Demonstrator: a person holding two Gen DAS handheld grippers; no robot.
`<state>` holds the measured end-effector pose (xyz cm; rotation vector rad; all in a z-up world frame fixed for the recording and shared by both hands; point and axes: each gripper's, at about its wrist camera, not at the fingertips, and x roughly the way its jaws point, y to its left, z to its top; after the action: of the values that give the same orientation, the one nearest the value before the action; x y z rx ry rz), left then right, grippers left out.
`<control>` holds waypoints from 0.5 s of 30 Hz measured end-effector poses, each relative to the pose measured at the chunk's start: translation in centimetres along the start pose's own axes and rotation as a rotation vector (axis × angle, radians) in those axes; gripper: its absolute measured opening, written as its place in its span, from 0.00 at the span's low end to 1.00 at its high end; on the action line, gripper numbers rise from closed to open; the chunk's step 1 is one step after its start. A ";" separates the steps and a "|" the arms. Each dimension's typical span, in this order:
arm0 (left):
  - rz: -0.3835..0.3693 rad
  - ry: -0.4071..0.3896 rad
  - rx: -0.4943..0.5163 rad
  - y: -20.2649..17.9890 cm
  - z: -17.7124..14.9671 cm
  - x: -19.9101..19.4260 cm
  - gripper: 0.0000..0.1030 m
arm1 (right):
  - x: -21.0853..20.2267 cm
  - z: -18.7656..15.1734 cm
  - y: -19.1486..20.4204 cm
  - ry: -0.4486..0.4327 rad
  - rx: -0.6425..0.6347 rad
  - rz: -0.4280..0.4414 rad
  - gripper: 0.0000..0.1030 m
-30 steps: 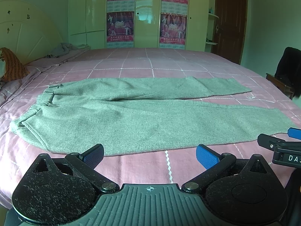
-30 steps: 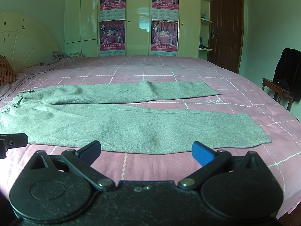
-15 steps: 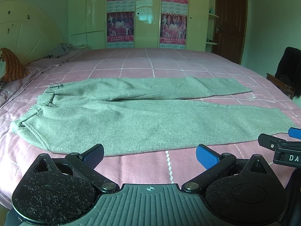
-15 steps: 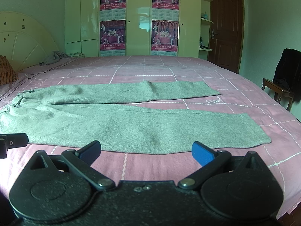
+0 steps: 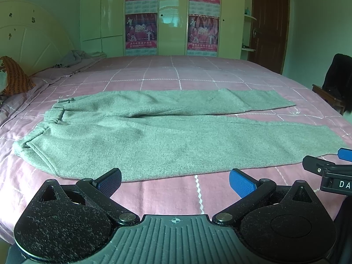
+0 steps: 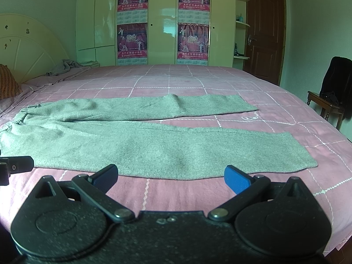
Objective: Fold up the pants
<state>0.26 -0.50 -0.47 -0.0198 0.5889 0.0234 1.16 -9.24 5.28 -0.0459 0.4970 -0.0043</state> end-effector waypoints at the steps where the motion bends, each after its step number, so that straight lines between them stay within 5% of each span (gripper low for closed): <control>1: 0.000 0.001 -0.001 0.0 0.0 0.0 1.00 | 0.0 0.0 0.0 0.001 0.000 0.000 1.00; 15: -0.002 0.030 -0.017 0.4 0.0 0.5 1.00 | 0.1 0.1 -0.1 0.004 0.008 0.005 1.00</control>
<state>0.61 -0.10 -0.75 -0.0373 0.6191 0.0267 1.26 -9.37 5.36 -0.0371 0.5014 -0.0018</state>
